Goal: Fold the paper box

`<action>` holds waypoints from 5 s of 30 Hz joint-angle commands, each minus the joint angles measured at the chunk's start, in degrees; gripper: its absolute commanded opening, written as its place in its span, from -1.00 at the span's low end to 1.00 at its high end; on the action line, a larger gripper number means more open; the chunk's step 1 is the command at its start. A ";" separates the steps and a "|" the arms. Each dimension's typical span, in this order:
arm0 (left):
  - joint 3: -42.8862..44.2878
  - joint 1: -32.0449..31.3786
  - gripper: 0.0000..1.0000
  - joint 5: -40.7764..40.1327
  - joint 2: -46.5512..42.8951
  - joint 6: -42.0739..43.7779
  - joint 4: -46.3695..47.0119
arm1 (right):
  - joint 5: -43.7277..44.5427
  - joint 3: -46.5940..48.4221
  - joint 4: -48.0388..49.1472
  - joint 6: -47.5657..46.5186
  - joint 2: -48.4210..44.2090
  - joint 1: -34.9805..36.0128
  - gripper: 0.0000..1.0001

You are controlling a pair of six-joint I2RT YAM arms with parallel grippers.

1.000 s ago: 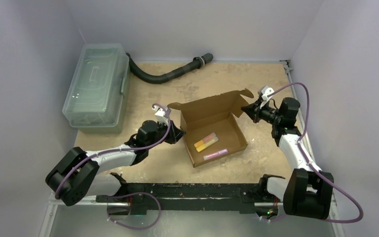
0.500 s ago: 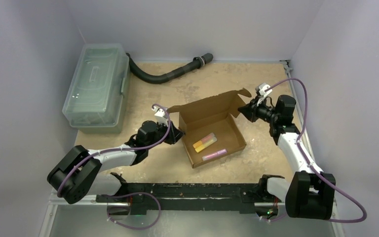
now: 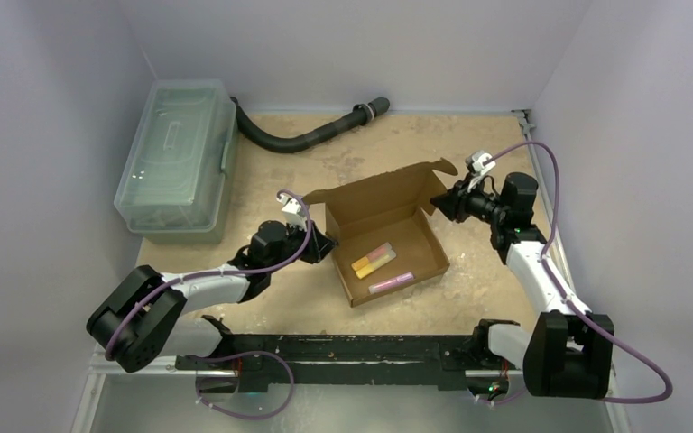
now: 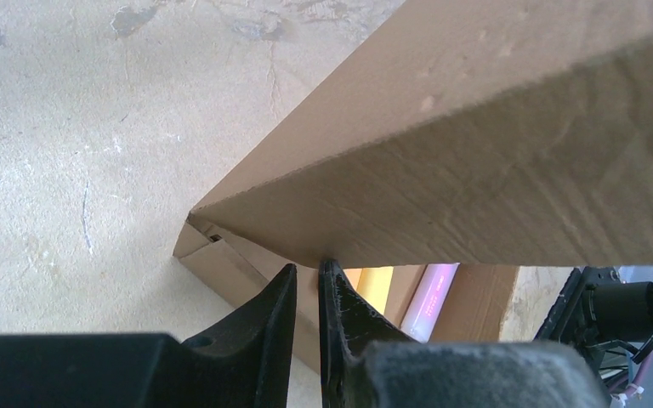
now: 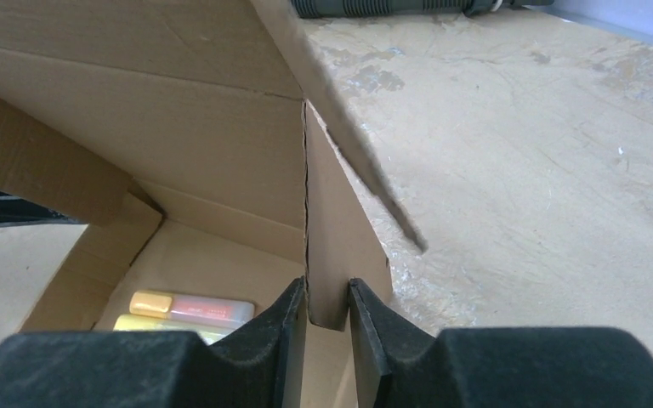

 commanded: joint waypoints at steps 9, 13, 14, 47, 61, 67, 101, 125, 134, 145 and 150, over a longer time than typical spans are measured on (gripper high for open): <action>-0.38 1.02 -0.72 1.42 0.41 -0.54 3.69 | -4.96 1.87 7.74 1.03 2.21 0.93 -0.25; -0.46 1.28 -0.72 1.64 0.40 -0.53 3.65 | -1.79 0.96 7.75 -3.80 4.36 1.05 -0.15; -0.48 1.34 -0.72 1.68 0.40 -0.55 3.65 | -0.98 1.04 7.81 -4.23 4.89 1.05 -0.16; -1.29 2.23 -0.73 3.28 1.35 -0.75 5.41 | -2.07 -3.16 7.75 4.29 3.36 5.24 -0.55; -1.67 2.32 -0.73 3.92 0.96 -1.23 6.33 | 2.18 -3.78 6.54 1.09 4.13 7.32 -0.93; -1.60 2.34 -0.73 4.50 0.09 -1.47 6.37 | 2.37 -3.57 3.07 -0.52 3.61 7.81 -1.00; -0.41 3.56 -0.48 -19.64 -24.68 -3.86 -26.37 | 14.32 -0.58 7.39 -8.05 0.54 7.65 -1.00; -0.52 3.63 -0.76 -4.37 2.31 -8.18 0.22 | 11.51 -2.19 8.05 0.52 1.08 7.73 -1.00; 0.01 3.58 -0.77 -2.29 4.64 -8.79 2.78 | 11.98 -4.08 8.39 7.86 2.44 7.75 -1.00; -0.60 3.57 -0.78 -0.22 7.34 -9.98 7.09 | 14.81 -5.03 8.40 15.95 2.75 7.94 -1.00; -0.59 3.63 -0.78 0.25 7.89 -10.30 7.89 | 14.08 -4.76 7.55 17.09 2.36 9.29 -1.00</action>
